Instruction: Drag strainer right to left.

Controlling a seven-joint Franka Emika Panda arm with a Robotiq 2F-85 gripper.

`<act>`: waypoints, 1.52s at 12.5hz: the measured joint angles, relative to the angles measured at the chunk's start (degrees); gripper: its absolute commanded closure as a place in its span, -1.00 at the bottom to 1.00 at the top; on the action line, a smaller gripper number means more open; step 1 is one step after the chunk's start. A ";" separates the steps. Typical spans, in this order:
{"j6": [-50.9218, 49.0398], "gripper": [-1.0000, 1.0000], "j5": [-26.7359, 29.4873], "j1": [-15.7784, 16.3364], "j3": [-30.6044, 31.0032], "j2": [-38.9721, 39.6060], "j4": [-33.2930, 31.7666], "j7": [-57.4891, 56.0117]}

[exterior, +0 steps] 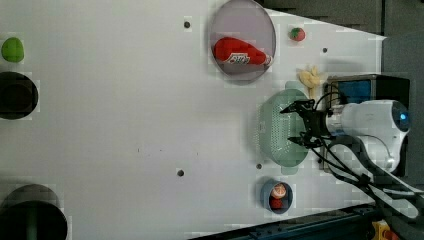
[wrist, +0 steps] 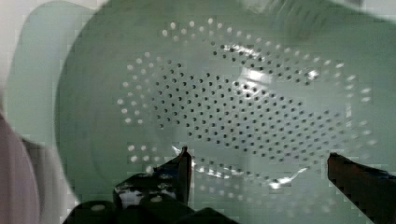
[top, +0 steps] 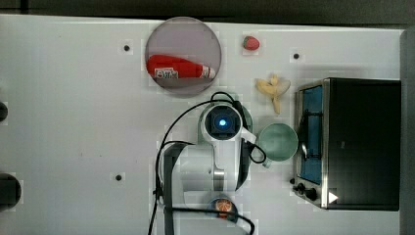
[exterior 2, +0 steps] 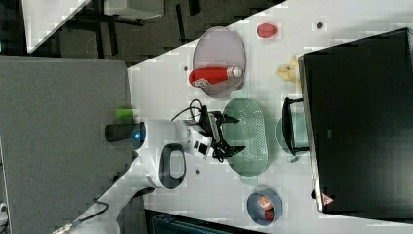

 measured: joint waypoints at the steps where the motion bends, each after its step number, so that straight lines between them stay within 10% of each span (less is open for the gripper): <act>1: 2.66 -1.00 1.15 0.36 -0.16 0.99 -0.56 2.15; 19: 10.44 -1.00 9.86 7.46 5.30 9.04 -0.78 12.84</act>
